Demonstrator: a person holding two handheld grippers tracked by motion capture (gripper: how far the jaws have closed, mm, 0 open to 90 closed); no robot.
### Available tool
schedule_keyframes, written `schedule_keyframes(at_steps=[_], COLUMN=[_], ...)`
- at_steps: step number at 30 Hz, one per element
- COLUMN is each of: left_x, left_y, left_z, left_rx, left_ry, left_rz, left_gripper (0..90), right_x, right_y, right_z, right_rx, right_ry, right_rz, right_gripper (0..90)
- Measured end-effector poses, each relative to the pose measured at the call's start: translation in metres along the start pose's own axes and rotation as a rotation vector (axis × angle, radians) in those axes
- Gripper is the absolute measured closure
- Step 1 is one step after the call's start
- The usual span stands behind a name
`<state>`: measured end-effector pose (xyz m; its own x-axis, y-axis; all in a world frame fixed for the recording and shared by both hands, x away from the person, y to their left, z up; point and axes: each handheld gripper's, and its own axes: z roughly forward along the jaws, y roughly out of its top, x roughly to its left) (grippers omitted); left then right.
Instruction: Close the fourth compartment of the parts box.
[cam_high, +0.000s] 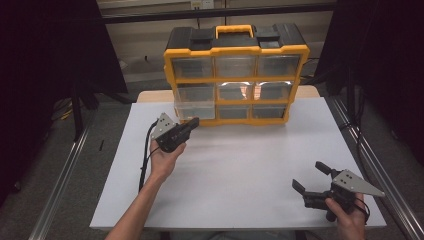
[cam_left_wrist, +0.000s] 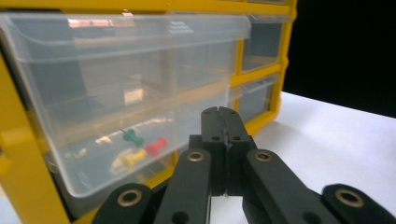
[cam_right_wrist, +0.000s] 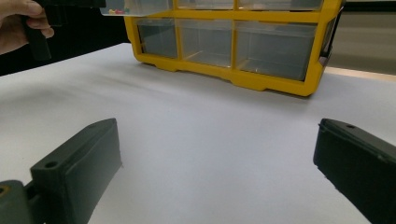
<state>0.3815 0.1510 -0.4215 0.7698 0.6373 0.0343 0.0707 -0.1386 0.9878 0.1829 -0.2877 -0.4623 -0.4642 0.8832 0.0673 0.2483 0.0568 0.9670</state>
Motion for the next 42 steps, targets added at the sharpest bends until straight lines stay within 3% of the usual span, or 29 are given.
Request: schedule_keyframes(at_steps=[1,2,3,4,5,9,10,11,12,13,15,17,19,25,27,28,29,33,34,35,36,38,42], left_x=[-0.002,0.002,0.000,0.003,0.003,0.007,0.006,0.008,0.006,0.009,0.010,0.011,0.008,0.009,0.007,0.009,0.006,0.006,0.004,0.007,0.007,0.011,0.010], left_y=[0.000,0.002,0.002,0.003,0.003,0.005,0.005,0.005,0.005,0.005,0.004,0.005,0.004,0.006,0.005,0.006,0.006,0.007,0.008,0.008,0.008,0.009,0.010], left_z=[0.002,0.002,0.003,0.004,0.005,0.006,0.008,0.008,0.010,0.009,0.010,0.009,0.012,0.013,0.015,0.014,0.017,0.016,0.018,0.018,0.019,0.019,0.021], left_rx=[-0.020,-0.006,-0.024,-0.019,-0.028,-0.011,-0.016,-0.016,-0.025,-0.004,-0.016,0.002,-0.023,-0.005,-0.016,0.001,-0.022,0.003,-0.020,-0.014,-0.022,-0.008,-0.017], left_ry=[0.006,0.003,0.019,0.015,0.012,0.030,0.054,0.034,0.047,0.057,0.050,0.046,0.054,0.048,0.047,0.036,0.035,0.040,0.054,0.063,0.060,0.051,0.064], left_rz=[-0.038,-0.001,-0.042,-0.011,-0.031,-0.006,-0.031,-0.019,-0.047,-0.013,-0.017,0.011,-0.036,0.008,-0.025,0.020,-0.016,0.016,-0.017,-0.005,-0.026,-0.003,-0.029], left_gripper=[90.0,90.0,90.0,90.0,90.0,90.0,90.0,90.0,90.0,90.0,90.0,90.0,90.0,90.0,90.0,90.0,90.0,90.0,90.0,90.0,90.0,90.0,90.0], right_x=[0.000,0.000,0.000,0.000,0.000,0.000,0.000,0.000,0.000,0.000,0.000,0.000,0.000,0.000,0.000,0.000,0.000,0.000,0.000,0.000,0.000,0.000,-0.001], right_y=[0.000,0.000,0.000,0.000,0.000,0.000,0.000,0.000,0.000,0.000,0.000,0.000,0.000,0.000,0.000,0.000,0.000,0.000,0.000,0.000,0.000,0.000,0.000], right_z=[0.000,0.000,0.000,0.000,0.000,0.000,0.000,0.000,0.000,0.000,0.000,0.000,0.001,0.001,0.001,0.002,0.002,0.001,0.001,0.001,0.001,0.000,0.000], right_rx=[-0.002,-0.002,-0.001,0.000,0.000,0.000,-0.001,-0.001,0.000,0.000,0.001,-0.002,-0.001,0.000,0.003,-0.001,0.000,-0.001,-0.005,-0.002,-0.001,0.001,-0.003], right_ry=[0.000,0.002,0.000,0.000,0.001,0.000,0.001,0.000,0.001,0.000,0.002,0.000,-0.001,0.000,0.004,0.002,0.004,0.000,-0.004,-0.004,-0.002,0.002,-0.001], right_rz=[-0.002,-0.003,0.000,0.001,-0.001,0.002,-0.002,0.000,-0.001,0.001,-0.001,0.000,0.002,-0.001,-0.001,-0.005,-0.005,0.003,0.007,0.006,0.002,0.000,-0.003], right_gripper=[0.5,0.5,0.5,0.5,0.5,0.5,0.5,0.5,0.5,0.5,0.5,0.5,0.5,0.5,0.5,0.5,0.5,0.5,0.5,0.5,0.5,0.5,0.5])
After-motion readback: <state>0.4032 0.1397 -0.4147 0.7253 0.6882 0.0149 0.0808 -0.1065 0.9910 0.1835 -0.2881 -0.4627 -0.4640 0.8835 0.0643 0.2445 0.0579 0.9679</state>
